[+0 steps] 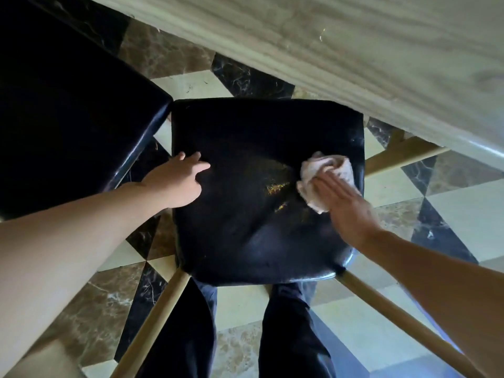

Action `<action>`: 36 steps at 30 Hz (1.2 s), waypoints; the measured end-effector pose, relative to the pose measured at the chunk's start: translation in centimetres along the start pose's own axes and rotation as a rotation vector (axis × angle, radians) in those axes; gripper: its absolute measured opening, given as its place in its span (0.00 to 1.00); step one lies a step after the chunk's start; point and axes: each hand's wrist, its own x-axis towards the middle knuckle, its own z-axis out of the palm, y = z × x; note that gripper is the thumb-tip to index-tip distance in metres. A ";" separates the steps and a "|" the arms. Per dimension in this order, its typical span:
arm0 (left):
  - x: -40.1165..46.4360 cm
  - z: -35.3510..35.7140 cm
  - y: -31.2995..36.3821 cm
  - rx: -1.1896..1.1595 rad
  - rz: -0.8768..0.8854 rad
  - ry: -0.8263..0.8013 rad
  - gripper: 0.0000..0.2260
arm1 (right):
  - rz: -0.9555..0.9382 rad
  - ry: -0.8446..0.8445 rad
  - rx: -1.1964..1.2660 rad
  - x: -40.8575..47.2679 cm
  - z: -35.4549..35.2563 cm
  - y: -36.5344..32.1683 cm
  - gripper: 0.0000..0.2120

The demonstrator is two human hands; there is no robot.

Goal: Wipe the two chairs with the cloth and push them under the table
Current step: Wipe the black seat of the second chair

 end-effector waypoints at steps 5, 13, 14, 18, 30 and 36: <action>-0.1 -0.2 0.4 0.011 -0.004 -0.026 0.31 | 0.657 0.235 0.242 1.1 2.0 -5.5 0.37; -0.7 0.5 0.5 -0.080 -0.006 -0.020 0.31 | 0.339 0.053 0.341 -2.5 8.4 -22.0 0.32; -0.6 0.5 0.4 -0.089 -0.004 -0.016 0.31 | 0.129 -0.025 0.269 -2.7 8.5 -22.2 0.31; -0.3 -0.2 0.0 -0.192 -0.068 0.073 0.36 | -0.444 -0.111 -0.055 2.6 4.8 -16.5 0.30; -1.0 0.5 0.2 -0.236 -0.081 0.113 0.34 | 0.153 0.130 0.120 6.8 -0.2 -7.6 0.36; -1.2 0.2 0.4 -0.264 -0.084 0.068 0.34 | 0.099 -0.245 0.095 -6.0 4.6 -13.4 0.33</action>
